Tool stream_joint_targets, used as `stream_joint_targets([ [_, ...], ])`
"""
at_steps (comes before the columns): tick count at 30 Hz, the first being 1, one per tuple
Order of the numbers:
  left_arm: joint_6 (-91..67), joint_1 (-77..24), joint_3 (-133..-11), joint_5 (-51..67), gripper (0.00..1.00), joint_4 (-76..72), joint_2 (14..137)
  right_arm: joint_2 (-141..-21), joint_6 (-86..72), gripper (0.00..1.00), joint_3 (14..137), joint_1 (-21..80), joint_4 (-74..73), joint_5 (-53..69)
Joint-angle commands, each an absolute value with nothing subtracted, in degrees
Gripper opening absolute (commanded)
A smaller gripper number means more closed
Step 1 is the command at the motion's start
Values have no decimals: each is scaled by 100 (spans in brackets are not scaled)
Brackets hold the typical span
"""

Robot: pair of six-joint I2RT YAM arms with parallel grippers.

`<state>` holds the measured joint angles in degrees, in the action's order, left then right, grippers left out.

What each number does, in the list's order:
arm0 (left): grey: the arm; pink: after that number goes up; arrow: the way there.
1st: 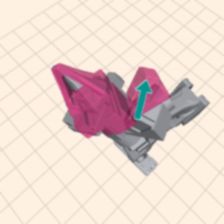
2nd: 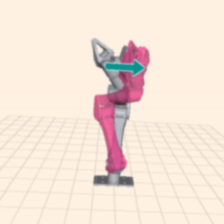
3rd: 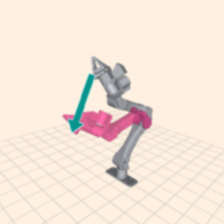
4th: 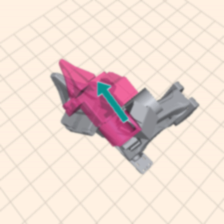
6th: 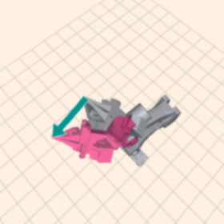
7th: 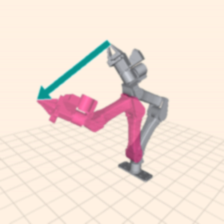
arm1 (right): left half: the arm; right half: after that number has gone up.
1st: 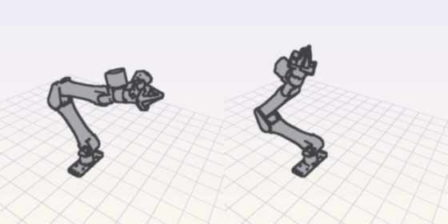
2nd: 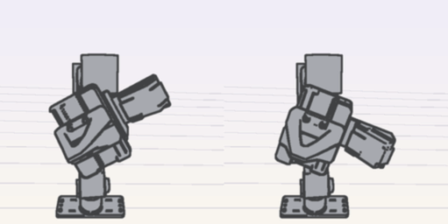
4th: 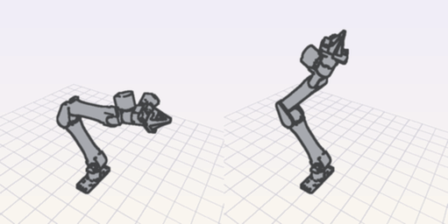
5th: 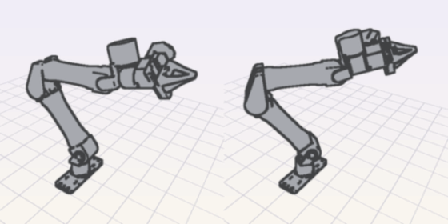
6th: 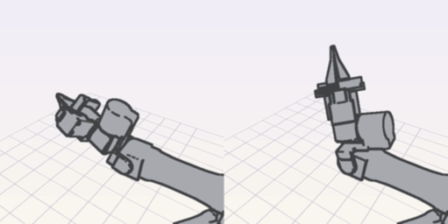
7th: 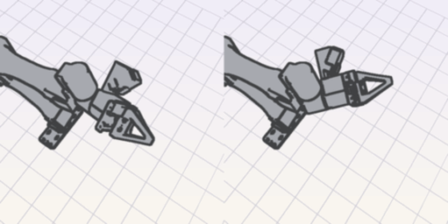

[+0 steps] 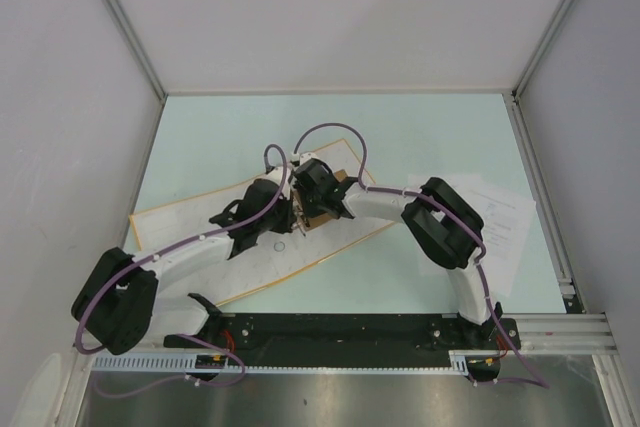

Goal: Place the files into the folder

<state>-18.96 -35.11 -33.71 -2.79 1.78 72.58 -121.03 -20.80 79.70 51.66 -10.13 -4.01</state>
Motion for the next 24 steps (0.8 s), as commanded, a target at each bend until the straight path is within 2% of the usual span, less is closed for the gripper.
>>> stream_joint_targets([
  [1, -2576, -3498, -3041, -132, 0, 554, 7436, -13272, -2215, 16, 7084, 5766, -2787, 307],
  [5, -2444, -3489, -3032, -44, 0, 606, 7252, -12448, -2276, 23, 7294, 5161, -2602, 745],
  [7, -2382, -3498, -2971, 104, 0, 615, 7172, -11815, -2294, 29, 7365, 4826, -2409, 913],
  [9, -2356, -3498, -2901, 167, 0, 563, 7076, -11402, -2442, 34, 7444, 4537, -2085, 1580],
  [14, -2487, -3498, -2856, 456, 0, 457, 7022, -11373, -2742, 41, 7567, 4316, -1793, 2573],
  [19, -2689, -3507, -2821, 606, 0, 290, 6996, -11654, -3101, 43, 7559, 4158, -1381, 2795],
  [22, -2742, -3516, -2795, 668, 0, 255, 7057, -11777, -3435, 41, 7585, 4070, -898, 3005],
  [24, -2768, -3524, -2760, 686, 0, 229, 7058, -11839, -3638, 35, 7594, 4008, -633, 3067],
])
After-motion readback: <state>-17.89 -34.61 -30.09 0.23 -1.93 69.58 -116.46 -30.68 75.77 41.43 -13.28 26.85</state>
